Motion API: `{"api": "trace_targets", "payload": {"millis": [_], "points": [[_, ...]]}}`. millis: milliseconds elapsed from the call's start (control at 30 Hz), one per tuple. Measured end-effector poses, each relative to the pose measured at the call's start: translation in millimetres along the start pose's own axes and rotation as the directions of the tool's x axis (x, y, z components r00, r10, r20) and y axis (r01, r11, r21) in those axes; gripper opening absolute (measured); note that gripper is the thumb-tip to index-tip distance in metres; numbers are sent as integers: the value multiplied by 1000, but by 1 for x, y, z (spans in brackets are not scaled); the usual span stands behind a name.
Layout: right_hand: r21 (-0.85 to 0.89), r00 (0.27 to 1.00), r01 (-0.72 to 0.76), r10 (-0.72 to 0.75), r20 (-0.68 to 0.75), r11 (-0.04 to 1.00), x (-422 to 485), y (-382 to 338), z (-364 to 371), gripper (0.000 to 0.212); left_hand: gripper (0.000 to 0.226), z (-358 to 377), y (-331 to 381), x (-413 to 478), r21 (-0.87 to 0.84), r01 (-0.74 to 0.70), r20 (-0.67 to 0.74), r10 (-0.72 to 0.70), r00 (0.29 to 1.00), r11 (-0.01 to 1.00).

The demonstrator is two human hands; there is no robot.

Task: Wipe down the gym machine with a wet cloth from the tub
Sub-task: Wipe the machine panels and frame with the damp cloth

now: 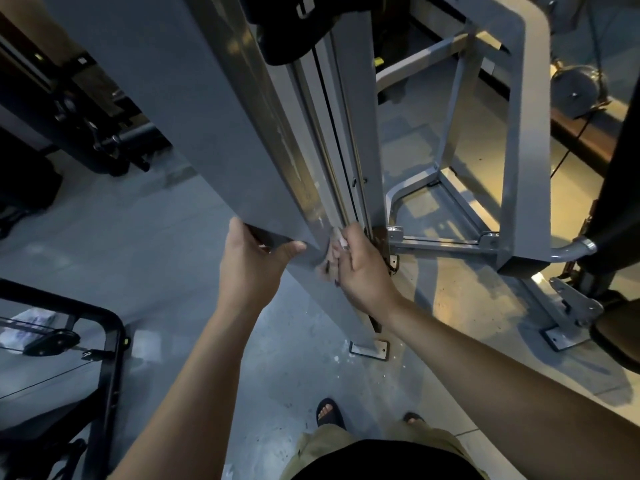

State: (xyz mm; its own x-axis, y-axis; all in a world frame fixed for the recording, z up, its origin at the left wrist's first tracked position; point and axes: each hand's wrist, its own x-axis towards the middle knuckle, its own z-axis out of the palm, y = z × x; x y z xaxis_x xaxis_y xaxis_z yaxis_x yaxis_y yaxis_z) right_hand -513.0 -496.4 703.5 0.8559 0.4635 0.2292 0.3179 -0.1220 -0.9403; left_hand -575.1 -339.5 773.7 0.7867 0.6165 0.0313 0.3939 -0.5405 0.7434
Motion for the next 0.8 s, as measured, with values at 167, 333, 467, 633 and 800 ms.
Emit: {"api": "trace_targets", "payload": {"millis": [167,333,467,633,800], "points": [[-51,999,-27,26,-38,998,20,-13,1,15,60,-1,0,3,5,7,1,-7,1000,1000],[-70,994,100,-103,-43,993,11,3,4,15,64,1,-4,7,19,8,2,-8,1000,1000],[-68,999,26,-28,-29,997,5,9,5,21,64,-2,-5,7,31,10,10,-10,1000,999],[-66,967,212,-219,-130,975,21,-18,-1,32,59,-1,-2,5,45,25,1,-25,1000,999],[-121,984,105,-121,-130,987,5,11,-1,25,65,-9,8,3,25,7,73,-9,997,1000]]}}
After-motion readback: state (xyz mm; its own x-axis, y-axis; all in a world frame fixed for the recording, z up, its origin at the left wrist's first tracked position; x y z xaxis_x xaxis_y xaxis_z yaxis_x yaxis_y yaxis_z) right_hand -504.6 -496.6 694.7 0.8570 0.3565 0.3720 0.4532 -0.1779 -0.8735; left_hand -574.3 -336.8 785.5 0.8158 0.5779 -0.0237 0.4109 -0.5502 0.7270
